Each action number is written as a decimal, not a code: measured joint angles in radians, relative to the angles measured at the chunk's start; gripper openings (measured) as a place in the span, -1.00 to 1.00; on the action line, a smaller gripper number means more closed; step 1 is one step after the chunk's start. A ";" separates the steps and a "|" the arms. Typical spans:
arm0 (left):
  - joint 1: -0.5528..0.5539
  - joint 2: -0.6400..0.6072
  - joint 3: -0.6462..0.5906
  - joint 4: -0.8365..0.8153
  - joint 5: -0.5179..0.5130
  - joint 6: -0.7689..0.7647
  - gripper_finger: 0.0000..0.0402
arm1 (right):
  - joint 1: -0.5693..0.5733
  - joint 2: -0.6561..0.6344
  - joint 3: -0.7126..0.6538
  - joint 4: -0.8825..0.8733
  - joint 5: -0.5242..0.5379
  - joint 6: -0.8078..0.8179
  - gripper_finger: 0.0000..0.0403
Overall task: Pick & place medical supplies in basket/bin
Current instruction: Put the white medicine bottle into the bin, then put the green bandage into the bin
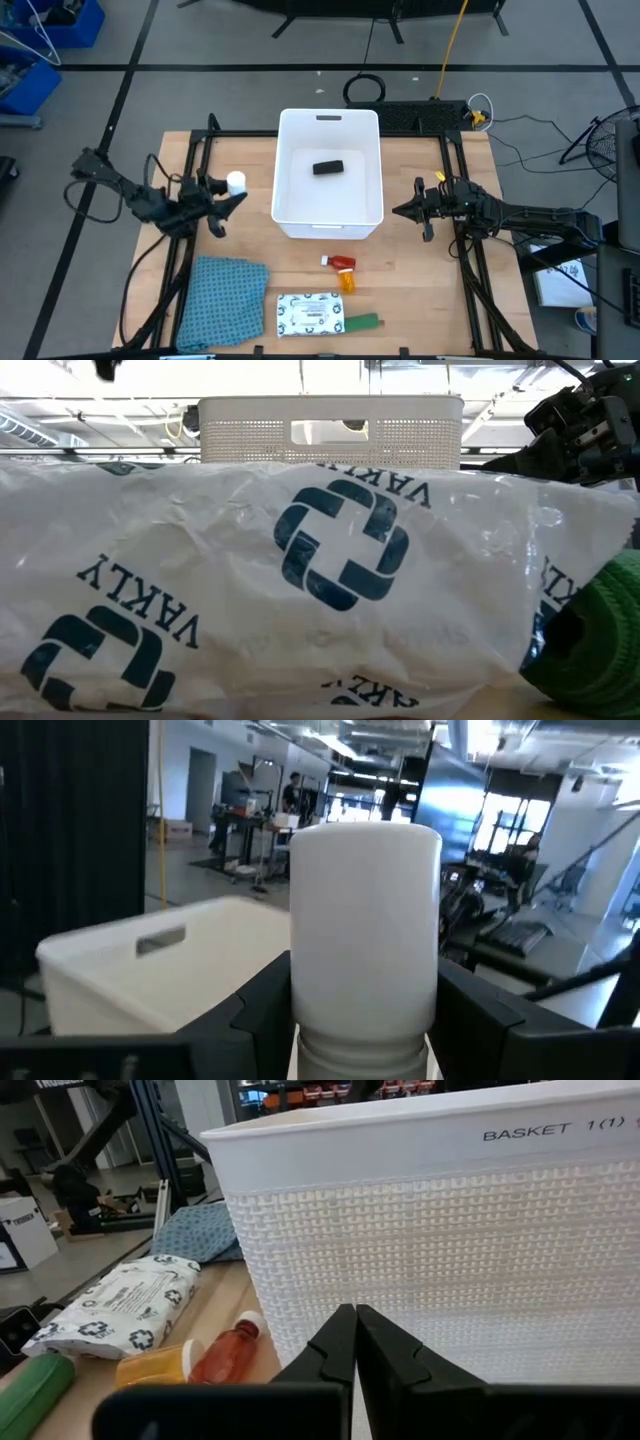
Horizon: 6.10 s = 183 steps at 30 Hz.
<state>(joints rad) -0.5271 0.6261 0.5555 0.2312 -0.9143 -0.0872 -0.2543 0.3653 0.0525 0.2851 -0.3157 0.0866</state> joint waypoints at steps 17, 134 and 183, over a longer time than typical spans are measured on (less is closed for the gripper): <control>0.511 0.781 0.939 -0.779 0.541 -0.064 -0.10 | 0.000 0.000 0.000 0.001 0.030 -0.021 -0.98; 0.179 0.008 -0.545 0.338 0.486 0.047 -0.89 | 0.027 0.011 0.118 0.066 -0.103 -0.031 -1.00; 0.179 0.008 -0.545 0.358 0.477 0.037 -0.87 | 1.002 1.371 1.098 -0.556 0.497 0.295 0.33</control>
<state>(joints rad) -0.3481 0.6342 0.0109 0.5888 -0.4377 -0.0506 0.7479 1.7364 1.1507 -0.2713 0.1814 0.3816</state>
